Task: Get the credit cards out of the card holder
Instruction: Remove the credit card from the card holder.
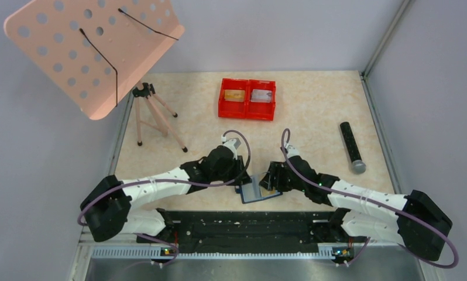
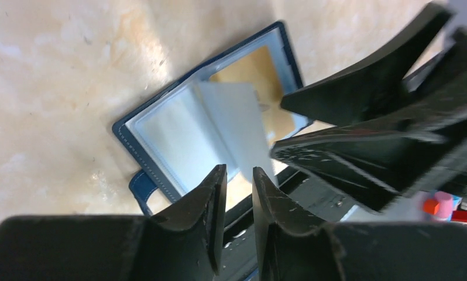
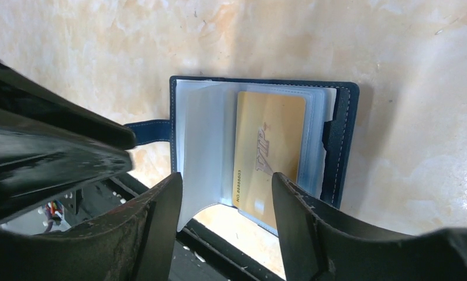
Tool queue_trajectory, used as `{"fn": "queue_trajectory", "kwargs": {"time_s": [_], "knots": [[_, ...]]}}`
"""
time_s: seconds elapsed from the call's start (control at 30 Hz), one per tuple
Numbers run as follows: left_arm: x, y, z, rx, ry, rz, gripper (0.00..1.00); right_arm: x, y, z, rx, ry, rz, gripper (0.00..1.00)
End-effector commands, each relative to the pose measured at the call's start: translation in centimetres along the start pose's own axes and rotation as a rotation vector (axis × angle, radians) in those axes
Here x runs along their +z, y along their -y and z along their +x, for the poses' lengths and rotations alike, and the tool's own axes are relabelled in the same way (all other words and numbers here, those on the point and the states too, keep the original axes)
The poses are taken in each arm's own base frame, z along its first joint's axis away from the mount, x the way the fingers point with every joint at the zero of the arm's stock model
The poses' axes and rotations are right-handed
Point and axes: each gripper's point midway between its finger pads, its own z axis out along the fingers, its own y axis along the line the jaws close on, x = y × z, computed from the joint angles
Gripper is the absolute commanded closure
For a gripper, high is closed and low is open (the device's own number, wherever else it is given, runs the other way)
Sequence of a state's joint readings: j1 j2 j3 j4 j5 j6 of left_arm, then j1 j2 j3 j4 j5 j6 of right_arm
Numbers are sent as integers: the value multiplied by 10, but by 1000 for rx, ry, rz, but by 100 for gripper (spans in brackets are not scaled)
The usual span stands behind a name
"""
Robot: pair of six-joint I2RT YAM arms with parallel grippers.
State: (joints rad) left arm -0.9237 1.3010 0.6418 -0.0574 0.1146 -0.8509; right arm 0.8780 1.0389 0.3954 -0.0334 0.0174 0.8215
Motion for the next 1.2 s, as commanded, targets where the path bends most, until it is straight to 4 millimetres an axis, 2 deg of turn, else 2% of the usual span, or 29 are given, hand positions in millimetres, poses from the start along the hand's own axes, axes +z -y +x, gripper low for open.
{"fn": "queue_trajectory", "kwargs": {"time_s": [0.0, 0.13, 0.23, 0.47, 0.63, 0.87, 1.03, 1.17], "knots": [[-20, 24, -33, 26, 104, 39, 71, 0, -24, -16, -18, 42, -60, 45], [-31, 35, -42, 31, 132, 58, 71, 4, -33, -18, -20, 44, -93, 53], [-37, 40, -48, 35, 157, 68, 71, 10, -38, -16, -23, 38, -104, 54], [-48, 33, -51, 26, 189, 44, 70, 21, -54, 2, -48, -31, -174, 47], [-46, 30, -46, 9, 186, 55, 70, 24, -57, 5, -50, -43, -192, 47], [-45, 42, -44, -4, 163, 117, 70, 27, -62, 8, -90, -71, -212, 54], [-45, 40, -44, -3, 162, 106, 70, 37, -68, 22, -65, -126, -263, 47], [-44, 37, -43, -5, 161, 97, 70, 37, -72, 22, -66, -128, -275, 46]]}}
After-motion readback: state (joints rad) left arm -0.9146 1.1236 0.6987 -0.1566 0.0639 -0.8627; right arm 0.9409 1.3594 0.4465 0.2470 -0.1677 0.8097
